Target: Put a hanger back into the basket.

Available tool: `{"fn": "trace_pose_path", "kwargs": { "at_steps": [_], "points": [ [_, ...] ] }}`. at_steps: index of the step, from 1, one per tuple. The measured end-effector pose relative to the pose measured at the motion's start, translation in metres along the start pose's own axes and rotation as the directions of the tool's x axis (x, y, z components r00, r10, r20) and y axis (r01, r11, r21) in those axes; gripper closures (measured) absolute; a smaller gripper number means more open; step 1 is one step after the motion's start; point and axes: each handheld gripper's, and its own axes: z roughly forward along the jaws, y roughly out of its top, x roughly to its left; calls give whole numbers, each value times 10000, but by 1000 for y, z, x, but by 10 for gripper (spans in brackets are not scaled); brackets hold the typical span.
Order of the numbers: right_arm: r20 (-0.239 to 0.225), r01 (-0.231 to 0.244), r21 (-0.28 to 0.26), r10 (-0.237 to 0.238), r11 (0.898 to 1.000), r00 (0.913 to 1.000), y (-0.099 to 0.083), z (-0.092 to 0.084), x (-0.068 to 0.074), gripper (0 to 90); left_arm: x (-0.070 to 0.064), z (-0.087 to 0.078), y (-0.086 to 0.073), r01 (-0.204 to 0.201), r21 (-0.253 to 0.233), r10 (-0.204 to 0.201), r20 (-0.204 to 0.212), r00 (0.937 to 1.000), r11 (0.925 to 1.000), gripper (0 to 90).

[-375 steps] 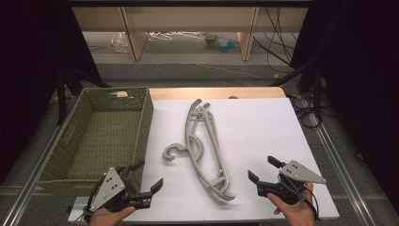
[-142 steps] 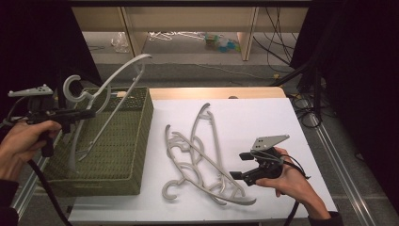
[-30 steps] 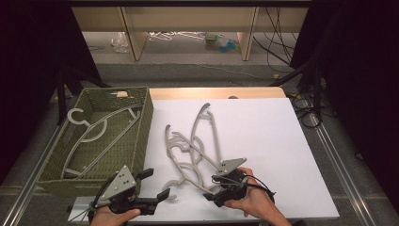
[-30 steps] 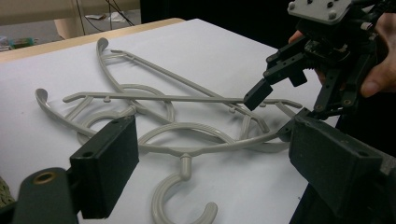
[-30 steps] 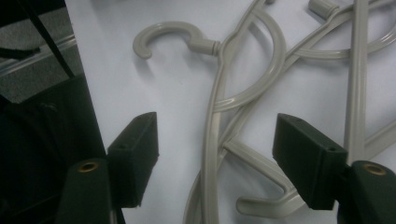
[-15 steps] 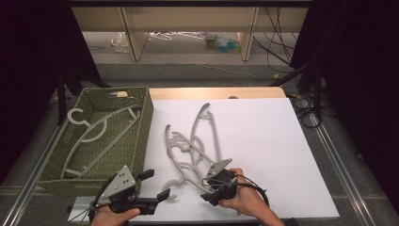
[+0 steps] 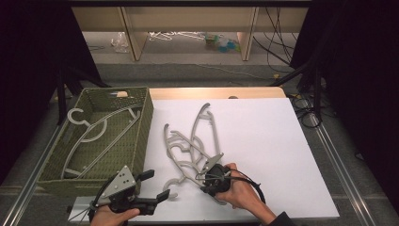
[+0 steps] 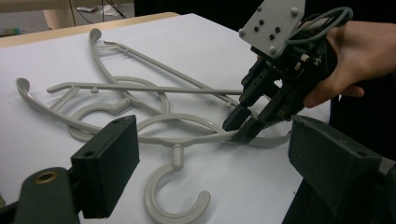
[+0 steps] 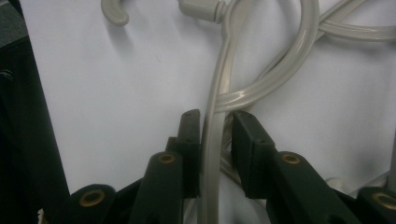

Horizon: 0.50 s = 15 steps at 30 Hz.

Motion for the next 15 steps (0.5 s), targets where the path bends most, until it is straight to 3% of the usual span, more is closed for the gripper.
{"fn": "trace_pose_path", "kwargs": {
  "at_steps": [3, 8, 15],
  "points": [
    [-229, -149, -37, 148, 9999, 9996, 1, -1, -3, 787, 0, -1, 0, 9, 41, -9, -87, 10000, 10000, 162],
    [-110, -270, 34, 270, 9996, 9996, 3, -9, -5, 811, 1, -2, 1, -37, 28, 37, -74, 10000, 10000, 165],
    [-151, -56, 49, 56, 10000, 9999, 3, -21, -10, 813, 1, -1, 1, -85, 123, 88, -242, 9997, 9999, 178]
  ]
}}
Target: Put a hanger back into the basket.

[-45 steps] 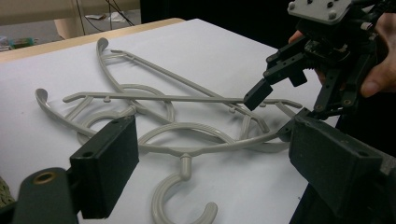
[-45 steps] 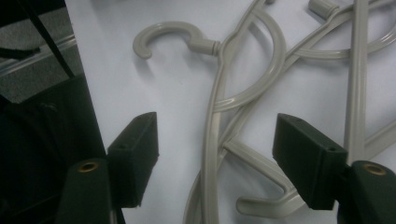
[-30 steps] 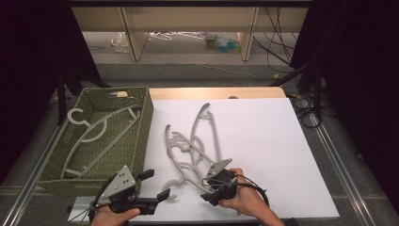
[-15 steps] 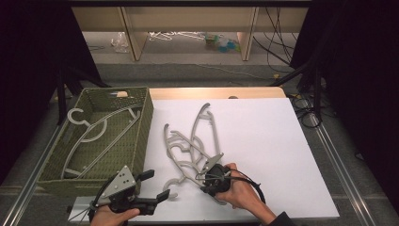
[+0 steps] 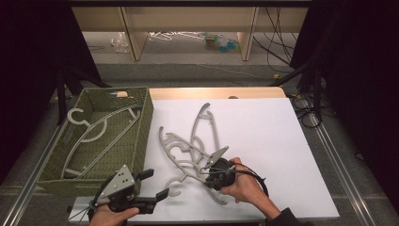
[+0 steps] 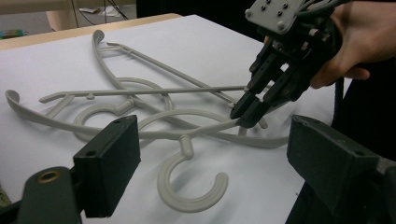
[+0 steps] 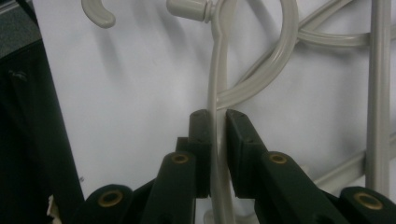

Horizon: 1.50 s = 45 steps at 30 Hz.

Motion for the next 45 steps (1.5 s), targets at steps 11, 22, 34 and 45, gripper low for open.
{"fn": "trace_pose_path", "kwargs": {
  "at_steps": [11, 22, 34, 45],
  "points": [
    [-357, 443, -373, -457, 9983, 9983, -5, -38, -10, 815, 8, 17, 35, -1239, 1052, 1311, -646, 9893, 9867, 283],
    [-835, 406, -357, -434, 9985, 9956, -19, -52, -17, 815, 24, 80, 58, -3000, 3777, 3387, -388, 9401, 8760, 358],
    [-993, 575, -519, -625, 9970, 9931, -27, -61, -21, 815, 13, 113, 46, -4467, 4415, 4678, 673, 8813, 7781, 371],
    [-1279, 792, -455, -845, 9958, 9882, -31, -65, -21, 815, 13, 126, 39, -5615, 4111, 5369, 1859, 8229, 7182, 442]
  ]
}}
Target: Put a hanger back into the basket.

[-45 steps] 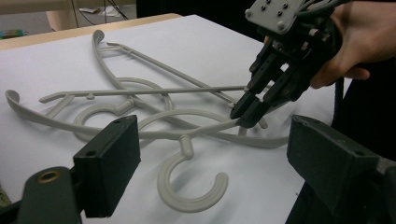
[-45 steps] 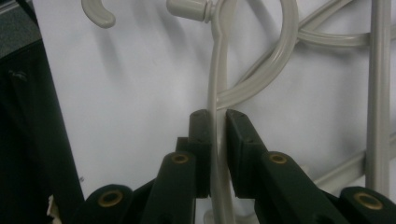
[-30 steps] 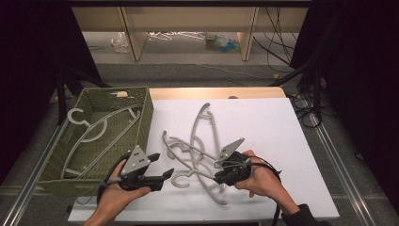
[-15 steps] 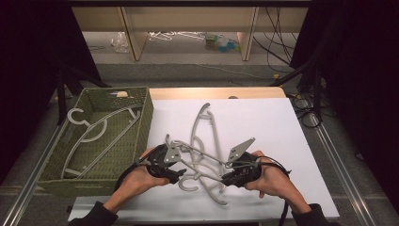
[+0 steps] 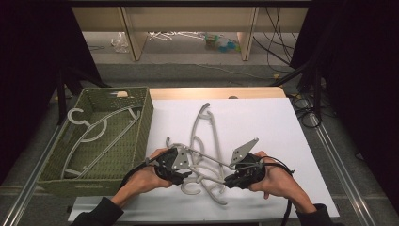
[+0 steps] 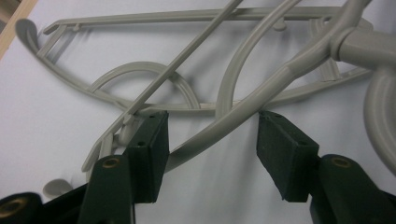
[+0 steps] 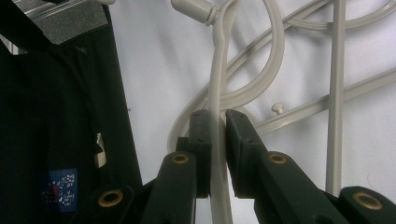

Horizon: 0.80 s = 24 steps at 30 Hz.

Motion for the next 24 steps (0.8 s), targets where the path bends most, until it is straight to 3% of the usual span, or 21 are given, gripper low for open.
{"fn": "trace_pose_path", "kwargs": {
  "at_steps": [3, 6, 8, 12, 15, 16, 17, 23, 24],
  "points": [
    [-77, 55, 47, -54, 10000, 10000, -2, 0, -1, 815, -1, 4, 2, -250, -194, 250, -6, 9997, 9995, 438],
    [-252, 0, -23, 0, 10000, 9997, -4, -2, -2, 814, -1, 7, 2, -552, -707, 596, 614, 9963, 9960, 444],
    [-333, -7, -132, 3, 9999, 9994, -5, -3, -3, 814, 0, 10, 2, -510, -867, 583, 843, 9947, 9949, 442],
    [-460, 64, -90, -68, 9999, 9989, -5, -4, -3, 814, -3, 14, 4, -976, -762, 1051, 1011, 9893, 9923, 487],
    [-444, 69, -49, -71, 10000, 9990, -6, -3, -4, 814, -4, 17, 4, -1062, -797, 1148, 1122, 9870, 9911, 539],
    [-441, 83, -50, -86, 10000, 9990, -7, -3, -5, 814, -3, 17, 5, -1212, -692, 1294, 1299, 9830, 9902, 562],
    [-446, 111, -59, -114, 9999, 9989, -7, -3, -5, 814, -5, 19, 5, -1090, -841, 1191, 1270, 9847, 9905, 600],
    [-605, 78, -19, -79, 10000, 9981, -10, -4, -9, 813, -3, 17, 8, -1743, -795, 1823, 1083, 9772, 9815, 627],
    [-597, 47, -103, -53, 9999, 9982, -11, -5, -9, 812, -4, 17, 9, -1668, -923, 1757, 989, 9795, 9817, 631]
  ]
}}
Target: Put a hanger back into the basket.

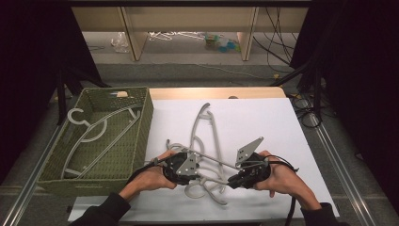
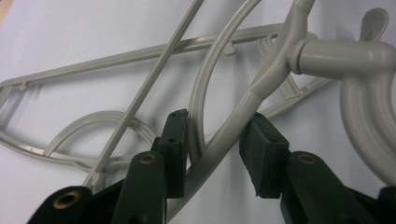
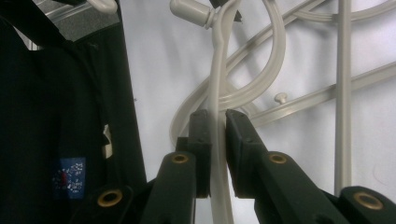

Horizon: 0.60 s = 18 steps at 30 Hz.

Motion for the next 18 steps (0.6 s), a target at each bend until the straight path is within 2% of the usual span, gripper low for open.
{"fn": "trace_pose_path", "kwargs": {
  "at_steps": [2, 3, 5, 6, 8, 10, 12, 13, 14, 15, 16, 17, 18],
  "points": [
    [271, 50, -99, -47, 9999, 9996, -2, -2, -3, 804, 0, -1, 1, -65, -229, 65, -29, 10000, 9997, 644],
    [339, 16, -110, -13, 9999, 9994, -3, -3, -3, 795, 1, -2, 3, -265, -202, 263, -121, 9996, 9994, 651],
    [444, -94, -298, 107, 9995, 9990, -4, -6, -6, 774, 1, -3, 6, -387, -260, 380, -270, 9989, 9989, 664],
    [476, -192, -350, 209, 9992, 9986, -5, -7, -8, 754, 2, -3, 7, -443, -248, 437, -241, 9988, 9987, 671],
    [643, -333, -479, 364, 9983, 9973, -7, -9, -10, 687, 2, -3, 9, -617, -280, 602, -516, 9969, 9977, 685],
    [1036, -393, -645, 458, 9971, 9936, -6, -12, -11, 611, 4, -4, 12, -742, -365, 715, -698, 9950, 9966, 703],
    [1628, -436, -902, 579, 9950, 9850, -4, -15, -12, 505, 7, -5, 14, -672, -468, 630, -853, 9944, 9966, 724],
    [2043, -571, -1177, 805, 9914, 9756, -3, -18, -12, 454, 9, -6, 16, -668, -482, 618, -973, 9933, 9966, 735],
    [2507, -747, -1384, 1079, 9876, 9620, -1, -21, -11, 433, 10, -7, 17, -671, -456, 623, -994, 9931, 9967, 744],
    [2859, -729, -1515, 1143, 9858, 9514, 0, -24, -12, 421, 11, -7, 18, -607, -485, 554, -1046, 9930, 9970, 751],
    [2982, -747, -1610, 1207, 9841, 9469, 0, -26, -11, 402, 13, -7, 19, -524, -396, 480, -1039, 9934, 9978, 755],
    [3241, -618, -1802, 1186, 9817, 9386, 1, -29, -12, 373, 13, -7, 20, -395, -485, 339, -1103, 9933, 9980, 761],
    [3419, -756, -2114, 1462, 9745, 9283, 2, -32, -11, 350, 14, -7, 21, -277, -468, 220, -1191, 9926, 9985, 768]
  ]
}}
